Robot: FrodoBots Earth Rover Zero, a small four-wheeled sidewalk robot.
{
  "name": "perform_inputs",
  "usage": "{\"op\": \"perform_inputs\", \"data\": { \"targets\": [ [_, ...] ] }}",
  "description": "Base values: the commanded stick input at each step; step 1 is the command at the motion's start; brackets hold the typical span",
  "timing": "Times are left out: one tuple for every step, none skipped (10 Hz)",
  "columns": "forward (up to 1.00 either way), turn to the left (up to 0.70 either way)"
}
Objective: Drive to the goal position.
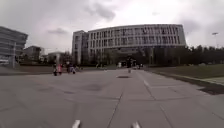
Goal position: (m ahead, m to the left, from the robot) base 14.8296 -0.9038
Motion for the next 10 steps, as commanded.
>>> {"op": "perform_inputs", "data": {
  "targets": [
    [0.70,0.00],
    [0.70,0.00],
    [0.70,0.00],
    [0.70,0.00],
    [0.70,0.00],
    [0.70,0.00],
    [0.70,0.00],
    [0.70,0.00],
    [0.70,0.00],
    [0.70,0.00]
  ]
}}
